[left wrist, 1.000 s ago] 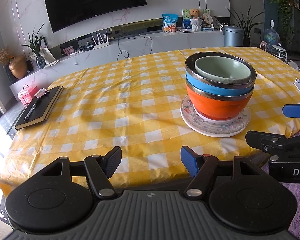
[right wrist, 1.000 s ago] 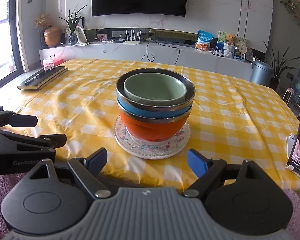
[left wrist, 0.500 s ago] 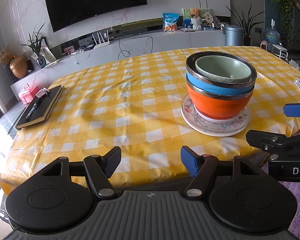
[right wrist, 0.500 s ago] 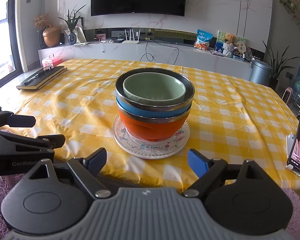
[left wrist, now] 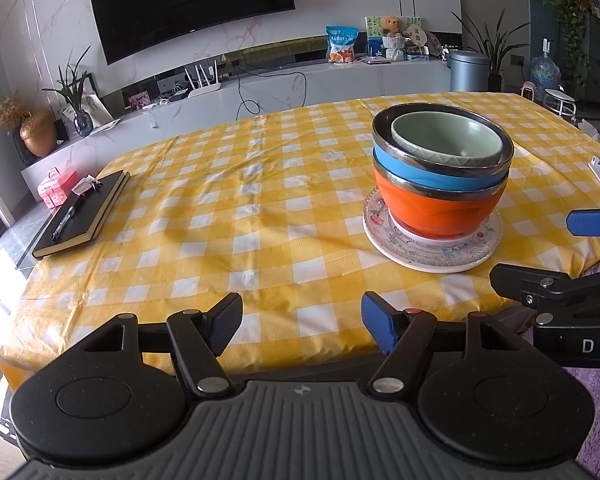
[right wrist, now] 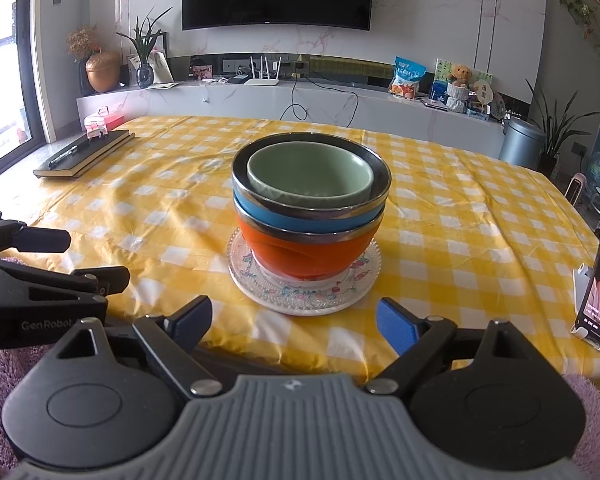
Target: Organize plates and bowls
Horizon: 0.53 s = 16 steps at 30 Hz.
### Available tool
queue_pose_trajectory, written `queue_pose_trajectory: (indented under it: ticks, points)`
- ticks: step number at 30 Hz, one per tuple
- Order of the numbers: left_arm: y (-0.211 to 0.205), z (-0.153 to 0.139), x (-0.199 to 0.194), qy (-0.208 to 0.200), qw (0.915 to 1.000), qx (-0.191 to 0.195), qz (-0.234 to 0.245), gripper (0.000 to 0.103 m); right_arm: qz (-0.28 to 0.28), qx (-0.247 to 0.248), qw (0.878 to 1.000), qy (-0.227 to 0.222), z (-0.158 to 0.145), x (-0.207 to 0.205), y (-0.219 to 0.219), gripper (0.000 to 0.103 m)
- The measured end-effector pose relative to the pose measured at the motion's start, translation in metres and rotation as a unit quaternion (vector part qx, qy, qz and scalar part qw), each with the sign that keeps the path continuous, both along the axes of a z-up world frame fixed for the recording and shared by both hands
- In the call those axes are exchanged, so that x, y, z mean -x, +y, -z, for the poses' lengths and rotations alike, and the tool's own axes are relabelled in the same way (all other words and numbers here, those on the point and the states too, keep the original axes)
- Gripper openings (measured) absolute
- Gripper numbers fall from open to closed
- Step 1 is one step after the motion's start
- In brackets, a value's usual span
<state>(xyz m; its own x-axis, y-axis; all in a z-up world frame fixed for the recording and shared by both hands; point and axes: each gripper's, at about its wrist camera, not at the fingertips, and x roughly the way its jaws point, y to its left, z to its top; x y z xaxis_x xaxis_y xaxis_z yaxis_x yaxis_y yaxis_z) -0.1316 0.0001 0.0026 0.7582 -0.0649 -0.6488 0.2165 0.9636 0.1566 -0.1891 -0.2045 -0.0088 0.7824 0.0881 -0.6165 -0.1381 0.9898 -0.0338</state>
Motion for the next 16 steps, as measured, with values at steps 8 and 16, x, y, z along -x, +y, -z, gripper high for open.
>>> queue_pose_trajectory:
  ticks: [8,16]
  points:
    - [0.0006,-0.0012,0.0017,-0.003,1.0,0.002,-0.002,0.08,0.0,0.0,1.0,0.0,0.0,0.0001,0.0,0.088]
    - [0.0031,-0.003,0.002,-0.004,0.9999,0.008,-0.01,0.08,0.0,0.001,1.0,0.0,0.001,0.0005,0.0012,0.088]
